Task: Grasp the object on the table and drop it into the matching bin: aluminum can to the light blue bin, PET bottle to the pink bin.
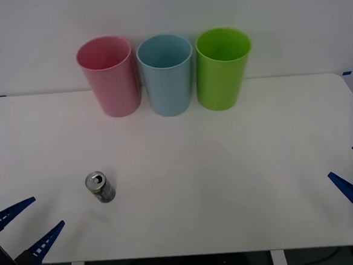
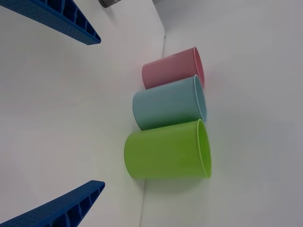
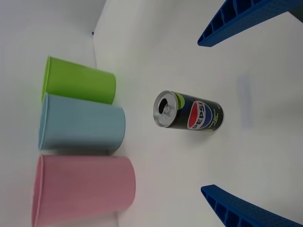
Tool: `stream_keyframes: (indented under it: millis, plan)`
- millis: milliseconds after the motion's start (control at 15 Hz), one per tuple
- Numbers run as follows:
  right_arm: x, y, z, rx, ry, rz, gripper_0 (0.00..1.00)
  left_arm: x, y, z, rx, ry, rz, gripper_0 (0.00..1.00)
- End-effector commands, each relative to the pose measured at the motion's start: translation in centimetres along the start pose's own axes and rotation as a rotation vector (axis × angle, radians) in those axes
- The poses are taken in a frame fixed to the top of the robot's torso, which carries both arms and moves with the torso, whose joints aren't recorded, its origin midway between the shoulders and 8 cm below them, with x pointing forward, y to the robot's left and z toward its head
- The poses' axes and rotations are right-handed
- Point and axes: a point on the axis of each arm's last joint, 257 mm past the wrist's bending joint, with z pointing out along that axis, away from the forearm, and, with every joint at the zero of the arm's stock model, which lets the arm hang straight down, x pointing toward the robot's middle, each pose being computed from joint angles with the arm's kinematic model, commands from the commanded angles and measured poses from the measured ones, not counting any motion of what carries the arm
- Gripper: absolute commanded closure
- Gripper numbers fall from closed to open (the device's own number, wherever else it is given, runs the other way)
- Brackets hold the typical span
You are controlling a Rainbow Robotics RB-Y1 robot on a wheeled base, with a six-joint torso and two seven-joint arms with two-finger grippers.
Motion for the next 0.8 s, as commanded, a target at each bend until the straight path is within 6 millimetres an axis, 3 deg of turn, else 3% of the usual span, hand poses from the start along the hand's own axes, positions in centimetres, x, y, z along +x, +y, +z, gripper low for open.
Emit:
stream_keyframes:
  millis: [67,400,800]
  plan:
    - [0.0,0.0,0.0,0.0,0.0,0.0,0.0,0.7,0.1,1.1,0.006,-0.008,-0.007,0.0]
    - [0.0,0.0,0.0,0.0,0.0,0.0,0.0,2.6,1.0,3.2,0.007,-0.012,0.055,0.0]
    - [0.0,0.0,0.0,0.0,0.0,0.0,0.0,4.4,0.8,5.6,0.012,0.027,0.092,0.0]
